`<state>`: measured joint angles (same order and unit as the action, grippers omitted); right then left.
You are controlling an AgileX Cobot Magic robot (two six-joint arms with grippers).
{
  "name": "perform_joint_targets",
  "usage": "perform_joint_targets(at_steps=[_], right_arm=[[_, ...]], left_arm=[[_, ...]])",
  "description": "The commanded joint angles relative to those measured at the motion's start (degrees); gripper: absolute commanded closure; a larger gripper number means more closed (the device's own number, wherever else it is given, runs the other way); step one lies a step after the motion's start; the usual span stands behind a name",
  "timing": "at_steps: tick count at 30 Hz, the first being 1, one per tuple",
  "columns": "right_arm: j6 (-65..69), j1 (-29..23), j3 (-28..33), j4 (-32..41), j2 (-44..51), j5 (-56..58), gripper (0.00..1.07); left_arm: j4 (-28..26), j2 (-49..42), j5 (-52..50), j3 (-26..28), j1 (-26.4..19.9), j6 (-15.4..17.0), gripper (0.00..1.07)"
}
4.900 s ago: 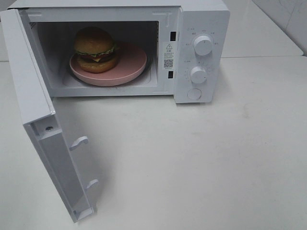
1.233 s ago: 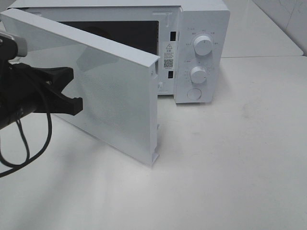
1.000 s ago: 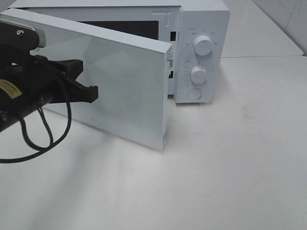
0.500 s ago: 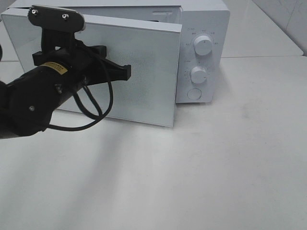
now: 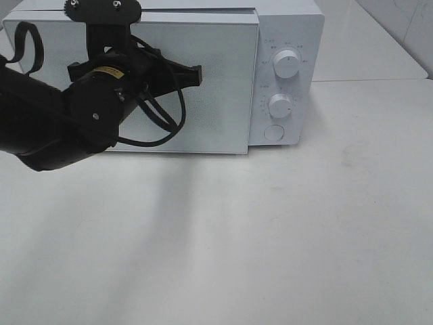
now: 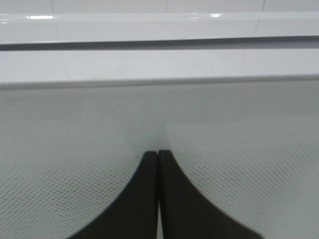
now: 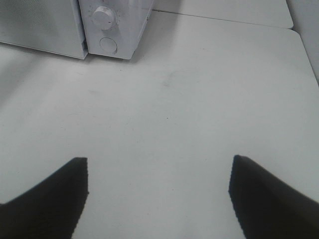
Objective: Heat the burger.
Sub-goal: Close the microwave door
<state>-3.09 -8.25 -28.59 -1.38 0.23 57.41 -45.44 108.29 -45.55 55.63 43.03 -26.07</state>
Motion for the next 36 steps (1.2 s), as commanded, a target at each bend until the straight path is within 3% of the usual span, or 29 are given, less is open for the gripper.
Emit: perform_joint_targets(at_steps=[1,12,13,20,24,31,36], right_arm=[[-0.1,0.2,0.1,0.0,1.5,-0.4,0.32],[-0.1,0.2,0.1,0.0,1.5,-0.4,0.32],[-0.1,0.2,0.1,0.0,1.5,-0.4,0.32],[-0.1,0.2,0.1,0.0,1.5,-0.4,0.32],[-0.1,0.2,0.1,0.0,1.5,-0.4,0.32],[-0.1,0.2,0.1,0.0,1.5,-0.4,0.32],[-0.1,0.2,0.1,0.0,1.5,-0.4,0.32]], left_arm=[[-1.5,0.7,-0.2,2.0,0.0,-0.3,1.07],[-4.9,5.1,0.2,8.8,-0.2,-1.9,1.07],[-4.9,5.7,1.3,10.1,-0.5,-3.1,1.07],[-4.9,6.2,2.7,11.6,-1.1,-4.9,1.07],[-5.1,4.4,5.2,9.5,0.9,-7.6,1.07],[-6.8,0.7,6.8,4.8,3.0,-7.7,1.07],[-6.8,-3.2,15.1,1.5,3.3,-8.0,1.07]])
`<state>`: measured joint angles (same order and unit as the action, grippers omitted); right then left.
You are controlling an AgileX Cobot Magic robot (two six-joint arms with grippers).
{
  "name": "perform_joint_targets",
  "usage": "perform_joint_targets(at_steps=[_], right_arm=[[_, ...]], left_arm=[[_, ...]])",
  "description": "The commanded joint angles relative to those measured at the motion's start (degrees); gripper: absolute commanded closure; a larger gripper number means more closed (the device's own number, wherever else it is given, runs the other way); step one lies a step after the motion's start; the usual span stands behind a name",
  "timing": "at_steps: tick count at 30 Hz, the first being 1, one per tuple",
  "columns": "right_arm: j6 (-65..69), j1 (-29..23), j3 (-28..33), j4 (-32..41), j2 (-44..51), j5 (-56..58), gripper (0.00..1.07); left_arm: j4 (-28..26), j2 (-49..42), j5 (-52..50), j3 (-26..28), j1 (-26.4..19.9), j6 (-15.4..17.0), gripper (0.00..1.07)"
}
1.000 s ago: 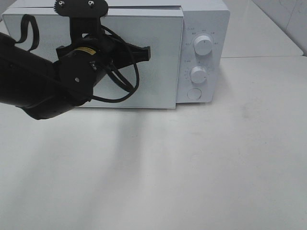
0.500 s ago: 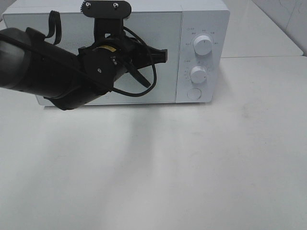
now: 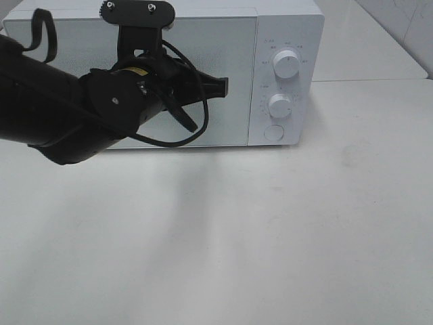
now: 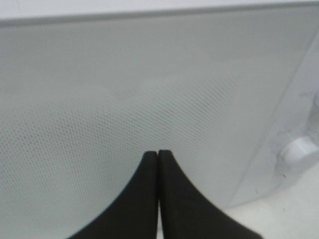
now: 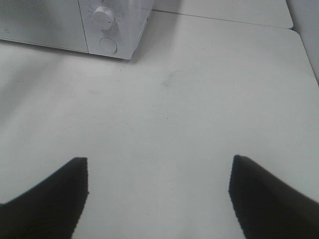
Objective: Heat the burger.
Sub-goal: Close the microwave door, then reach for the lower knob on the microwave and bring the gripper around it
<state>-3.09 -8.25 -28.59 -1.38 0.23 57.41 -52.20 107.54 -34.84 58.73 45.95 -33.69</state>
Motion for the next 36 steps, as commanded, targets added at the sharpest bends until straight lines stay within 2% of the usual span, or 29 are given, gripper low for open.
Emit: perform_joint_targets(at_steps=[1,3,5,6,8,9,10,11,13,14,15,16,17,18,19,20,21,22,24,25,26,27,28,29,30,32,35,36], right_arm=[[-0.1,0.2,0.1,0.0,1.5,-0.4,0.32],[-0.1,0.2,0.1,0.0,1.5,-0.4,0.32],[-0.1,0.2,0.1,0.0,1.5,-0.4,0.32],[-0.1,0.2,0.1,0.0,1.5,-0.4,0.32],[-0.1,0.2,0.1,0.0,1.5,-0.4,0.32],[-0.1,0.2,0.1,0.0,1.5,-0.4,0.32],[-0.1,0.2,0.1,0.0,1.5,-0.4,0.32],[-0.1,0.2,0.1,0.0,1.5,-0.4,0.32],[-0.1,0.2,0.1,0.0,1.5,-0.4,0.32],[-0.1,0.2,0.1,0.0,1.5,-0.4,0.32],[-0.1,0.2,0.1,0.0,1.5,-0.4,0.32],[-0.1,0.2,0.1,0.0,1.5,-0.4,0.32],[-0.1,0.2,0.1,0.0,1.5,-0.4,0.32],[-0.1,0.2,0.1,0.0,1.5,-0.4,0.32],[-0.1,0.2,0.1,0.0,1.5,-0.4,0.32],[-0.1,0.2,0.1,0.0,1.5,-0.4,0.32],[-0.1,0.2,0.1,0.0,1.5,-0.4,0.32],[-0.1,0.2,0.1,0.0,1.5,-0.4,0.32],[-0.1,0.2,0.1,0.0,1.5,-0.4,0.32],[-0.1,0.2,0.1,0.0,1.5,-0.4,0.32],[-0.1,0.2,0.1,0.0,1.5,-0.4,0.32],[-0.1,0.2,0.1,0.0,1.5,-0.4,0.32],[-0.1,0.2,0.1,0.0,1.5,-0.4,0.32],[-0.1,0.2,0.1,0.0,1.5,-0.4,0.32],[-0.1,0.2,0.1,0.0,1.5,-0.4,0.32],[-0.1,0.2,0.1,0.0,1.5,-0.4,0.32],[-0.1,0.2,0.1,0.0,1.5,-0.4,0.32],[-0.1,0.2,0.1,0.0,1.5,-0.4,0.32]], left_arm=[[0.4,-3.5,7.6,-2.8,0.4,-1.5,1.07],[0.4,-4.1,9.5,-3.4,0.4,-2.5,1.07],[0.4,-5.9,16.3,-4.6,0.4,-5.5,1.07],[0.4,-5.9,16.3,-4.6,0.4,-5.5,1.07],[0.4,-7.4,24.1,-4.8,-0.2,-7.8,1.00],[0.4,-7.4,24.1,-4.8,-0.2,-7.8,1.00],[0.4,-8.2,29.7,-4.8,-1.2,-9.2,0.90],[0.4,-8.2,29.7,-4.8,-1.2,-9.2,0.90],[1.2,-9.2,40.3,-4.8,-3.6,-9.3,0.70],[1.2,-9.2,40.3,-4.8,-3.6,-9.3,0.70],[1.9,-9.7,46.2,-4.8,-5.3,-8.8,0.52],[1.9,-9.7,46.2,-4.8,-5.3,-8.8,0.52],[2.4,-10.5,51.7,-4.8,-7.3,-8.0,0.35],[2.9,-10.8,54.5,-4.8,-8.3,-7.3,0.25],[2.9,-10.8,54.5,-4.8,-8.3,-7.3,0.25],[4.8,-11.7,59.4,-4.8,-10.0,-5.3,0.15],[6.1,-12.2,62.1,-4.8,-10.8,-3.8,0.13],[6.1,-12.2,62.1,-4.8,-10.8,-3.8,0.13],[14.5,-14.7,69.6,-4.8,-13.6,5.6,0.13],[14.5,-14.7,69.6,-4.8,-13.6,5.6,0.13],[17.7,-15.4,71.0,-4.8,-14.2,8.4,0.13],[24.0,-17.0,73.2,-4.8,-15.4,13.6,0.13],[24.0,-17.0,73.2,-4.8,-15.4,13.6,0.13],[26.3,-17.9,74.2,-4.8,-15.9,16.2,0.13],[26.3,-17.9,74.2,-4.8,-15.9,16.2,0.13],[33.8,-21.6,78.0,-4.8,-18.5,24.3,0.13],[35.1,-22.3,78.7,-4.8,-19.0,25.2,0.13],[37.5,-23.9,80.3,-4.8,-20.2,26.1,0.13]])
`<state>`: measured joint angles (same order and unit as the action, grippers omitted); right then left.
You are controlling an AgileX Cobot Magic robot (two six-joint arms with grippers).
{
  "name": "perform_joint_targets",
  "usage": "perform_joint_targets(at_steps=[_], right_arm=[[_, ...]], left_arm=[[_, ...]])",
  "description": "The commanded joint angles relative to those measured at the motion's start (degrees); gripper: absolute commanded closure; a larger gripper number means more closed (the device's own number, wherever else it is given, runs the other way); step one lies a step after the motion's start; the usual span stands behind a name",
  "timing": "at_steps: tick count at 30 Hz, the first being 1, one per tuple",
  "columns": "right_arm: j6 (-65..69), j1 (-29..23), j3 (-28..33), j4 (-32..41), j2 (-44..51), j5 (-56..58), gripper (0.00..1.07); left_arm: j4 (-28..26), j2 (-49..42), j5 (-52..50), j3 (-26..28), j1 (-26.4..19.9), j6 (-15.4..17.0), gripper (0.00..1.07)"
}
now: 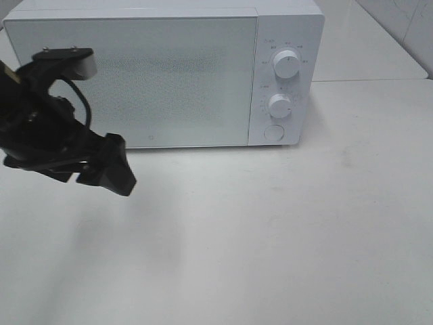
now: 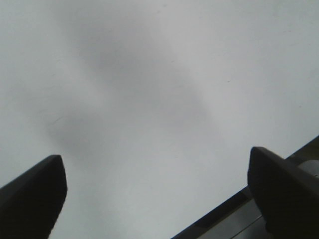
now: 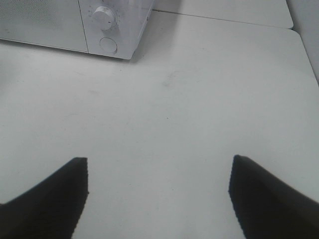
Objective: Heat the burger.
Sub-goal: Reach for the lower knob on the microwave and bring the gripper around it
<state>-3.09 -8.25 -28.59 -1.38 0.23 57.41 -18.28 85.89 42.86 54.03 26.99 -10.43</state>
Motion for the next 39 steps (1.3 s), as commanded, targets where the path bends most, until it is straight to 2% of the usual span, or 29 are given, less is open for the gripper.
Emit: perform_joint_targets(at_steps=[1,5,7,8,10,11,16,17,20,21,23,25,31,37,38,39], right_arm=[[-0.1,0.2,0.1,0.0,1.5,-0.4,0.32],[-0.1,0.2,0.1,0.0,1.5,-0.4,0.32],[-0.1,0.2,0.1,0.0,1.5,-0.4,0.32],[-0.1,0.2,0.1,0.0,1.5,-0.4,0.32],[-0.1,0.2,0.1,0.0,1.5,-0.4,0.32],[-0.1,0.2,0.1,0.0,1.5,-0.4,0.32],[-0.1,0.2,0.1,0.0,1.5,-0.4,0.32],[-0.1,0.2,0.1,0.0,1.5,-0.4,0.32],[-0.1,0.2,0.1,0.0,1.5,-0.4,0.32],[-0.1,0.2,0.1,0.0,1.5,-0.4,0.32],[-0.1,0.2,0.1,0.0,1.5,-0.4,0.32],[-0.1,0.2,0.1,0.0,1.5,-0.4,0.32],[-0.1,0.2,0.1,0.0,1.5,-0.4,0.32],[-0.1,0.2,0.1,0.0,1.5,-0.4,0.32],[-0.1,0.2,0.1,0.0,1.5,-0.4,0.32],[-0.1,0.2,0.1,0.0,1.5,-0.4,0.32]], left_arm=[[4.8,-3.1,2.8,-0.1,-1.9,2.8,0.13],[7.2,-5.8,6.9,-0.1,-5.5,3.8,0.13],[7.3,-7.0,10.7,-0.1,-9.3,7.8,0.13],[7.3,-7.0,10.7,-0.1,-9.3,7.8,0.13],[7.4,-8.0,14.6,-0.1,-12.9,7.4,0.13],[7.4,-8.0,14.6,-0.1,-12.9,7.4,0.13],[8.6,-11.1,21.5,-0.1,-19.2,7.7,0.13],[8.6,-11.1,21.5,-0.1,-19.2,7.7,0.13],[9.0,-13.8,23.4,-0.1,-22.3,7.7,0.13],[9.7,-15.8,24.6,-0.1,-24.6,7.7,0.13],[10.0,-16.7,25.1,-0.1,-25.5,7.7,0.13],[10.6,-20.0,26.4,-0.1,-28.3,8.8,0.13],[11.2,-26.4,27.9,-0.3,-30.0,8.9,0.13],[11.8,-35.5,27.9,-6.4,-30.0,8.9,0.13],[11.5,-38.5,27.5,-9.1,-30.0,8.9,0.13],[11.5,-38.5,27.5,-9.1,-30.0,8.9,0.13]])
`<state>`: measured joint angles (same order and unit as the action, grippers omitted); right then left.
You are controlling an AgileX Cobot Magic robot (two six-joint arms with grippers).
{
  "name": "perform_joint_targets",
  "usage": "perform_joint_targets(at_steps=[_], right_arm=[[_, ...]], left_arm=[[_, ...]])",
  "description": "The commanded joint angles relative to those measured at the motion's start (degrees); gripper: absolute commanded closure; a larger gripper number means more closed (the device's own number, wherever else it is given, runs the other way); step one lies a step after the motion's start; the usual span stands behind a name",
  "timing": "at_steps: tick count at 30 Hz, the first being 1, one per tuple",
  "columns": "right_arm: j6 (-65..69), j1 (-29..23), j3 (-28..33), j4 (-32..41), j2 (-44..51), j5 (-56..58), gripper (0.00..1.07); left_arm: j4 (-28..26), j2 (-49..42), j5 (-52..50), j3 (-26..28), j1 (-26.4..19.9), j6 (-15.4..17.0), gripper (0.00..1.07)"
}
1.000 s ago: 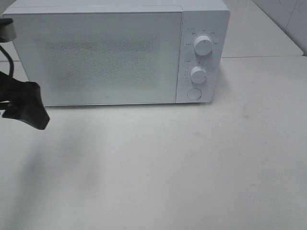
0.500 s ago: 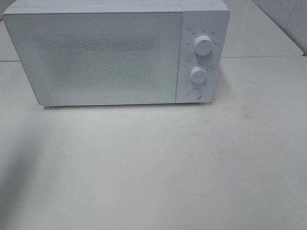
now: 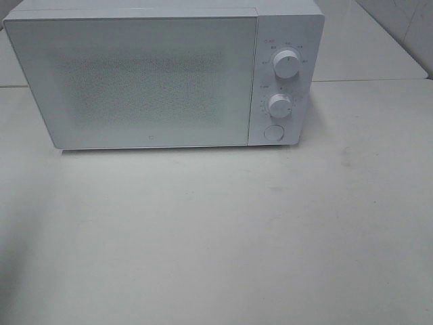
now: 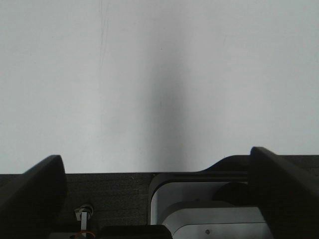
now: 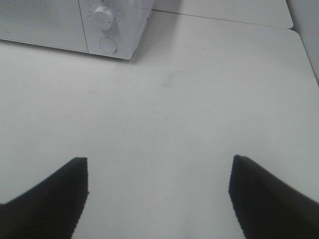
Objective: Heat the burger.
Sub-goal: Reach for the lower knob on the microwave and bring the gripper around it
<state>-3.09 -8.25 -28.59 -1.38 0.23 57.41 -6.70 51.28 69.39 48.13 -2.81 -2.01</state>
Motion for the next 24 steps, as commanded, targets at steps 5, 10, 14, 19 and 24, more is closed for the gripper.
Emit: perform_joint_targets(at_steps=[5,10,14,19,24], right_arm=[[-0.1,0.2,0.1,0.0,1.5,-0.4,0.32],[-0.1,0.2,0.1,0.0,1.5,-0.4,0.32],[-0.1,0.2,0.1,0.0,1.5,-0.4,0.32],[-0.1,0.2,0.1,0.0,1.5,-0.4,0.32],[-0.1,0.2,0.1,0.0,1.5,-0.4,0.32]], left_arm=[[-0.1,-13.5,0.2,-10.5,-0.2,0.3,0.13],[0.3,-20.9,-0.5,-15.4,-0.2,0.2,0.13],[0.3,-25.4,-1.8,-16.0,-0.2,0.2,0.13],[0.5,-35.5,-4.1,-16.4,0.2,0.2,0.13],[0.7,-43.9,-7.0,-17.9,0.2,0.2,0.13]])
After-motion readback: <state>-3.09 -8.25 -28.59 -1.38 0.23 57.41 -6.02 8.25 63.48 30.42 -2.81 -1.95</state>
